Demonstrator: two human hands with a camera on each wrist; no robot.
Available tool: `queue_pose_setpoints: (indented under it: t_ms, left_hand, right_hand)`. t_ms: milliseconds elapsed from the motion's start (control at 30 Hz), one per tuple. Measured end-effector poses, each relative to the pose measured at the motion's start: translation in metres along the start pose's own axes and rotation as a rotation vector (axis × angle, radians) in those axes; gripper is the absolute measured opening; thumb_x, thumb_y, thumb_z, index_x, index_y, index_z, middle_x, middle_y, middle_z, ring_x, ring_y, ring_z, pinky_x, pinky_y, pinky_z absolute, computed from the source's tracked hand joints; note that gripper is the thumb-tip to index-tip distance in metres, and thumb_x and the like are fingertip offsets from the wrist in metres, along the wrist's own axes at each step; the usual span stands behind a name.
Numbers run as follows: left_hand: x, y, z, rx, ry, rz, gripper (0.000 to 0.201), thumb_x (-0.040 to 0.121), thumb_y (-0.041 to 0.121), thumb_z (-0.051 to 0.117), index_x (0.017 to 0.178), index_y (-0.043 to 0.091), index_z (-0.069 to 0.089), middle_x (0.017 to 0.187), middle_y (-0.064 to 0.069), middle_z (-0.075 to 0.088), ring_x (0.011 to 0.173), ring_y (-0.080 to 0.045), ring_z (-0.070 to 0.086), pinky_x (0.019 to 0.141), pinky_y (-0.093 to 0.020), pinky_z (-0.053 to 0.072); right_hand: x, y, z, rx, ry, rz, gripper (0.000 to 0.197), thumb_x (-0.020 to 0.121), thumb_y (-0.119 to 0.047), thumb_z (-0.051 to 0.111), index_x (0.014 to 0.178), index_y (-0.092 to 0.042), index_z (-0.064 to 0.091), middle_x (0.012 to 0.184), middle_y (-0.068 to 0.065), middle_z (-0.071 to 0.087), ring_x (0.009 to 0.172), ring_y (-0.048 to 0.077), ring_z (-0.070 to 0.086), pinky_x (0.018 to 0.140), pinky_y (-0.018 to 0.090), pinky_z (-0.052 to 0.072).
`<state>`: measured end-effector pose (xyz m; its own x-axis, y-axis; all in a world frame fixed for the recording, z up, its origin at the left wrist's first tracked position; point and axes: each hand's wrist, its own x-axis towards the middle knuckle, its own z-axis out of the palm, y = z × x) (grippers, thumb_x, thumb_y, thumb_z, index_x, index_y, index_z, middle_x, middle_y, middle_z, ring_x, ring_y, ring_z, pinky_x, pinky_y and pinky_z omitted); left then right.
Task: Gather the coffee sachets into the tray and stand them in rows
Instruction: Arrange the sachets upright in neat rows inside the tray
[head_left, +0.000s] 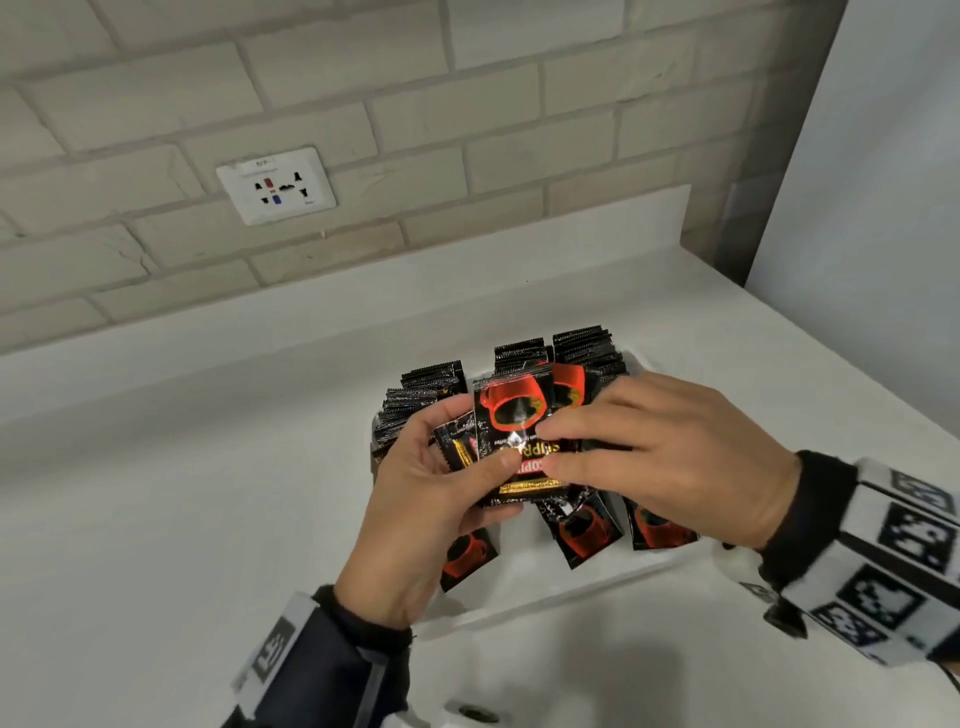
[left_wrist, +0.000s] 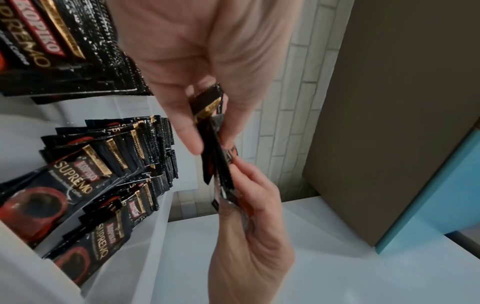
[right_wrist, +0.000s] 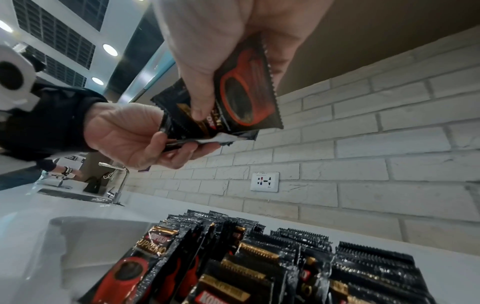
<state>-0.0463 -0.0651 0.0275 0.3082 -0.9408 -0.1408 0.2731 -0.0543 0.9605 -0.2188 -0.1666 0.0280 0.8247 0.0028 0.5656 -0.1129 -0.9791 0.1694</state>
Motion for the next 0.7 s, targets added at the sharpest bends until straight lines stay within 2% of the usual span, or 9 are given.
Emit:
queue_pose_setpoints:
  t_ms: [133, 200, 267, 333, 400, 500, 600, 667, 700]
  left_hand:
    - [0.005, 0.002, -0.009, 0.001, 0.09, 0.054, 0.051, 0.053, 0.004, 0.069, 0.1, 0.018, 0.056, 0.074, 0.0, 0.072, 0.06, -0.016, 0.069, 0.043, -0.019, 0.051]
    - [0.008, 0.008, -0.019, 0.048, 0.116, 0.08, 0.048, 0.053, 0.004, 0.07, 0.097, 0.017, 0.057, 0.076, -0.002, 0.071, 0.06, -0.015, 0.069, 0.043, -0.019, 0.051]
    - [0.01, 0.014, -0.028, 0.119, 0.097, 0.067, 0.041, 0.056, 0.001, 0.071, 0.093, 0.015, 0.06, 0.077, -0.003, 0.07, 0.058, -0.013, 0.067, 0.04, -0.018, 0.05]
    - [0.013, 0.016, -0.033, 0.171, 0.049, 0.035, 0.031, 0.065, -0.005, 0.07, 0.089, 0.013, 0.062, 0.073, -0.001, 0.07, 0.055, -0.011, 0.065, 0.038, -0.016, 0.047]
    - [0.015, 0.015, -0.032, 0.192, -0.005, -0.006, 0.029, 0.067, -0.007, 0.069, 0.088, 0.012, 0.062, 0.072, -0.001, 0.071, 0.055, -0.011, 0.065, 0.039, -0.016, 0.047]
    - [0.018, 0.007, -0.03, 0.212, -0.027, -0.051, 0.032, 0.068, -0.007, 0.069, 0.094, 0.011, 0.063, 0.083, -0.007, 0.071, 0.064, -0.016, 0.066, 0.043, -0.019, 0.05]
    - [0.018, 0.001, -0.029, 0.26, -0.026, -0.066, 0.03, 0.072, -0.009, 0.068, 0.093, 0.011, 0.062, 0.082, -0.006, 0.071, 0.066, -0.016, 0.066, 0.047, -0.02, 0.049]
    - [0.019, 0.0, -0.028, 0.287, -0.04, -0.077, 0.031, 0.072, -0.009, 0.068, 0.094, 0.011, 0.061, 0.082, -0.006, 0.071, 0.072, -0.02, 0.066, 0.062, -0.03, 0.052]
    - [0.019, 0.001, -0.028, 0.297, -0.044, -0.082, 0.032, 0.071, -0.009, 0.069, 0.096, 0.01, 0.061, 0.085, -0.007, 0.071, 0.077, -0.023, 0.065, 0.071, -0.037, 0.051]
  right_hand:
    - [-0.002, 0.002, -0.003, 0.116, -0.041, 0.11, 0.024, 0.086, -0.018, 0.048, 0.104, -0.019, 0.063, 0.087, 0.005, 0.065, 0.069, 0.016, 0.055, 0.053, 0.026, 0.048]
    - [-0.004, 0.007, -0.011, 0.26, -0.011, 0.232, 0.025, 0.089, -0.027, 0.047, 0.1, -0.016, 0.066, 0.084, 0.001, 0.064, 0.071, 0.01, 0.056, 0.059, 0.026, 0.051]
    - [-0.002, 0.013, -0.021, 0.417, 0.051, 0.391, 0.023, 0.083, -0.032, 0.055, 0.092, -0.017, 0.07, 0.08, -0.006, 0.064, 0.07, 0.004, 0.057, 0.064, 0.02, 0.048]
    - [0.004, 0.015, -0.031, 0.624, 0.072, 0.573, 0.012, 0.075, -0.039, 0.065, 0.08, -0.029, 0.068, 0.073, -0.012, 0.065, 0.064, 0.003, 0.06, 0.061, 0.012, 0.046]
    - [0.011, 0.014, -0.033, 0.849, 0.022, 0.716, 0.014, 0.065, -0.04, 0.074, 0.074, -0.031, 0.067, 0.07, -0.014, 0.067, 0.06, 0.002, 0.062, 0.059, 0.01, 0.047]
    - [0.015, 0.01, -0.023, 0.958, -0.033, 0.806, 0.021, 0.06, -0.038, 0.066, 0.074, -0.023, 0.068, 0.084, -0.007, 0.065, 0.069, 0.002, 0.062, 0.067, 0.011, 0.048]
    - [0.019, 0.011, -0.016, 0.965, -0.024, 0.845, 0.019, 0.061, -0.041, 0.066, 0.074, -0.028, 0.067, 0.108, -0.015, 0.056, 0.088, 0.0, 0.059, 0.079, 0.014, 0.05]
    - [0.022, 0.012, -0.013, 1.004, -0.138, 0.865, 0.009, 0.068, -0.032, 0.069, 0.074, -0.027, 0.065, 0.117, -0.016, 0.053, 0.1, 0.003, 0.058, 0.082, 0.024, 0.054]
    - [0.023, 0.012, -0.011, 1.047, -0.224, 0.868, 0.006, 0.072, -0.027, 0.069, 0.076, -0.026, 0.065, 0.116, -0.014, 0.055, 0.1, 0.006, 0.06, 0.08, 0.029, 0.055]
